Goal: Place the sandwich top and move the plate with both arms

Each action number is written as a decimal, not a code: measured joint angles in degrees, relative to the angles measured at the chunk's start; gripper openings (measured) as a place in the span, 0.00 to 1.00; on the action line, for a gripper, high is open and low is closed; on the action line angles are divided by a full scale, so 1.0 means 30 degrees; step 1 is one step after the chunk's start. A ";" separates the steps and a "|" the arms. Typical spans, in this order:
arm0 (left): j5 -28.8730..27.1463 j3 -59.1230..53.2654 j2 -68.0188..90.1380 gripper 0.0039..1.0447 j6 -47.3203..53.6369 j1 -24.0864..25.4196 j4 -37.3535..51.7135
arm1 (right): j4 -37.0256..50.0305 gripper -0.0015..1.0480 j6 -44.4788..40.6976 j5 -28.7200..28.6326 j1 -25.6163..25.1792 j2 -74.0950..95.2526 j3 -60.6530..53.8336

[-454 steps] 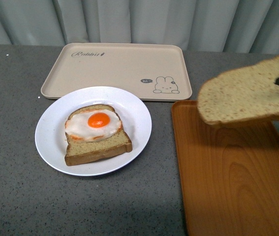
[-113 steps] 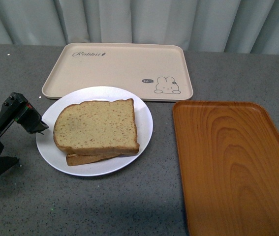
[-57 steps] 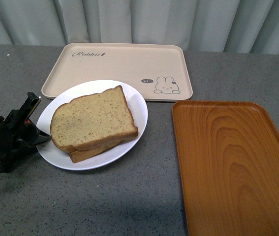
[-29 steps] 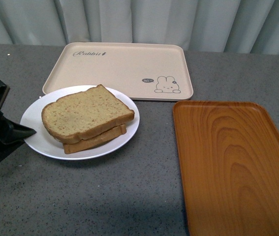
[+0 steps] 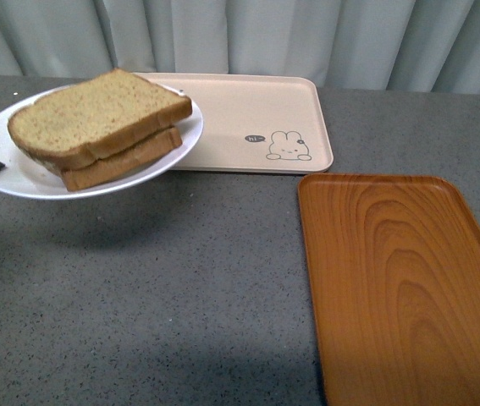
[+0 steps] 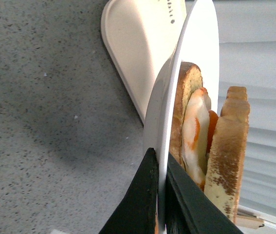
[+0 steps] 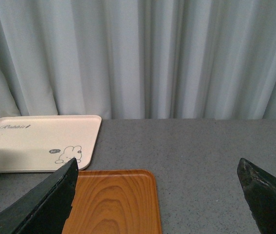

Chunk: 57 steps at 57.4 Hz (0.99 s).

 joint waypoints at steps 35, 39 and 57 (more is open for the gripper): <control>-0.3920 0.8451 0.5508 0.04 -0.2280 -0.3504 -0.1508 | 0.0000 0.91 0.0000 0.0000 0.0000 0.0000 0.0000; -0.4248 0.9500 0.6309 0.04 -0.2492 -0.3832 -0.1916 | 0.0000 0.91 0.0000 -0.0007 0.0000 0.0000 0.0000; -0.5238 1.3930 0.9406 0.04 -0.2798 -0.4991 -0.4641 | 0.0000 0.91 0.0000 -0.0007 0.0000 0.0000 0.0000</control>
